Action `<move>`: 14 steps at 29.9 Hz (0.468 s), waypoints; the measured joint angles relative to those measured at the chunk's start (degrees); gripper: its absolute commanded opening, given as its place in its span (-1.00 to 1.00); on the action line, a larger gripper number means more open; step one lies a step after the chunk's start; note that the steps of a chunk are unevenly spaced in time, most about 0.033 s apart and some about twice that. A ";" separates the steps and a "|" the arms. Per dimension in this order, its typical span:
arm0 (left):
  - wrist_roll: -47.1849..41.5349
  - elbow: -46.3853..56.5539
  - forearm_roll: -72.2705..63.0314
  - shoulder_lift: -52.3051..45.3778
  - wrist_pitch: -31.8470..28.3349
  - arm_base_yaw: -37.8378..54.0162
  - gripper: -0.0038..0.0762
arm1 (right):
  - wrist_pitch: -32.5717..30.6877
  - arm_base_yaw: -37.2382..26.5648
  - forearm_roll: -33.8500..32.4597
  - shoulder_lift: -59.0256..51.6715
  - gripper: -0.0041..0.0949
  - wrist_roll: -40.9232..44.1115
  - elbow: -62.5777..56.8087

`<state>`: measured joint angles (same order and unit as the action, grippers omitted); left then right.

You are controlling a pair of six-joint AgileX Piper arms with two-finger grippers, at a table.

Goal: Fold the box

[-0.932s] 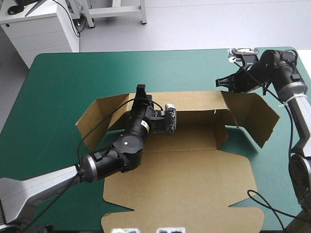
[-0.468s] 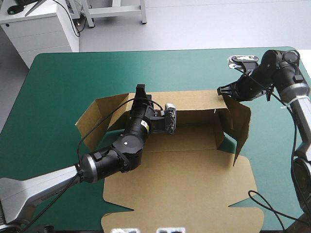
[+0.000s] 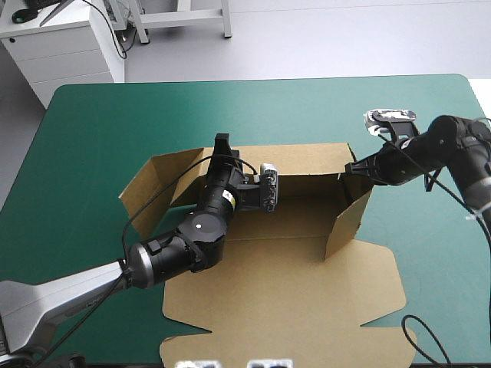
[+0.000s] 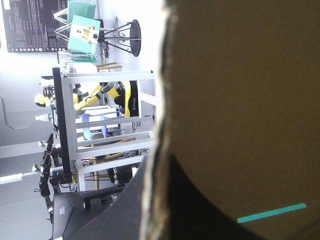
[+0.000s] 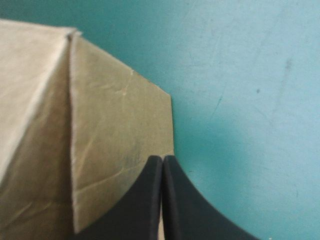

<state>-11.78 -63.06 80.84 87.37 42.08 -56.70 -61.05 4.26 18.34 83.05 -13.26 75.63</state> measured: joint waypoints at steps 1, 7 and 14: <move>0.00 0.00 -0.11 0.00 0.00 0.00 -0.92 | 1.62 0.00 0.69 -1.77 -0.96 -1.44 -2.01; 0.19 0.00 -1.96 0.00 -0.07 0.00 -0.92 | 13.01 0.00 5.52 -10.32 -0.96 -9.07 -15.13; 2.07 1.95 -0.58 -0.20 -0.54 0.00 -0.92 | 27.14 0.00 16.64 -19.03 -0.95 -24.19 -28.85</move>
<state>-9.71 -61.11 80.27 87.17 41.54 -56.70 -33.90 4.26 34.98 64.02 -37.45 46.78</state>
